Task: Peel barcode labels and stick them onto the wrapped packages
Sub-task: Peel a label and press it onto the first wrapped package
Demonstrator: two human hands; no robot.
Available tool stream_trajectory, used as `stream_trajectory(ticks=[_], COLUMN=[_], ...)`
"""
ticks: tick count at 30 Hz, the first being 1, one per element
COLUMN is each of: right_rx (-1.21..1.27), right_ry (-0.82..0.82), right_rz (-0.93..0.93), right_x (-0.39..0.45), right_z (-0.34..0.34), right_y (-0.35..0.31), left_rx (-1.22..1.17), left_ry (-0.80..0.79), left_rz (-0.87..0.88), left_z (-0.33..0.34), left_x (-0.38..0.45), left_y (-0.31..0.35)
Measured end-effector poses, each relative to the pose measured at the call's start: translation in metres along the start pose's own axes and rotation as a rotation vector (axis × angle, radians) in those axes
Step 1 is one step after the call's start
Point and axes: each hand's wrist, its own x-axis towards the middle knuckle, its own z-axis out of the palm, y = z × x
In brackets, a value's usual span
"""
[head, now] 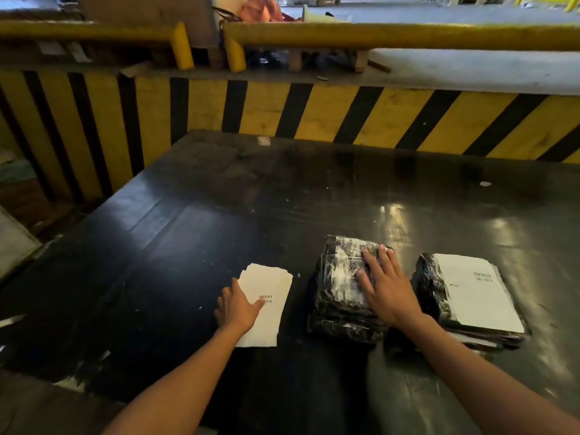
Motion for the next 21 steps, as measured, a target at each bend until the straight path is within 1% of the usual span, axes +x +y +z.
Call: stream_trajectory(ticks=[3, 8, 9, 10, 13, 15, 17, 19, 20, 21], right_rx=[-0.002, 0.018, 0.022, 0.029, 0.105, 0.158, 0.235, 0.331, 0.425, 0.572], right_ry=[0.006, 0.031, 0.030, 0.025, -0.016, -0.045, 0.021, 0.138, 0.158, 0.136], right_rz=[-0.005, -0.004, -0.001, 0.004, 0.050, 0.108, 0.133, 0.083, 0.053, 0.035], right_x=[-0.001, -0.003, -0.004, -0.004, 0.002, 0.010, 0.019, 0.024, 0.025, 0.025], right_z=[0.000, -0.002, -0.001, -0.002, -0.011, -0.027, -0.045, -0.061, -0.072, -0.082], right_y=[-0.001, -0.005, -0.005, -0.005, -0.006, -0.011, -0.022, -0.039, -0.050, -0.062], left_rx=[-0.087, -0.112, -0.156, -0.231, -0.479, -0.576, -0.642, -0.714, -0.747, -0.771], left_ry=[0.033, 0.205, 0.208, 0.182, 0.010, -0.076, -0.132, -0.181, -0.201, -0.215], left_rz=[0.027, 0.101, 0.117, 0.141, 0.240, 0.311, 0.394, 0.466, 0.501, 0.537], left_z=[-0.004, -0.018, -0.024, -0.029, -0.056, -0.076, -0.093, -0.106, -0.111, -0.115], left_x=[0.003, 0.001, 0.000, 0.000, -0.003, -0.011, -0.019, -0.025, -0.027, -0.028], left_y=[-0.001, 0.002, 0.006, 0.012, 0.038, 0.062, 0.089, 0.116, 0.129, 0.140])
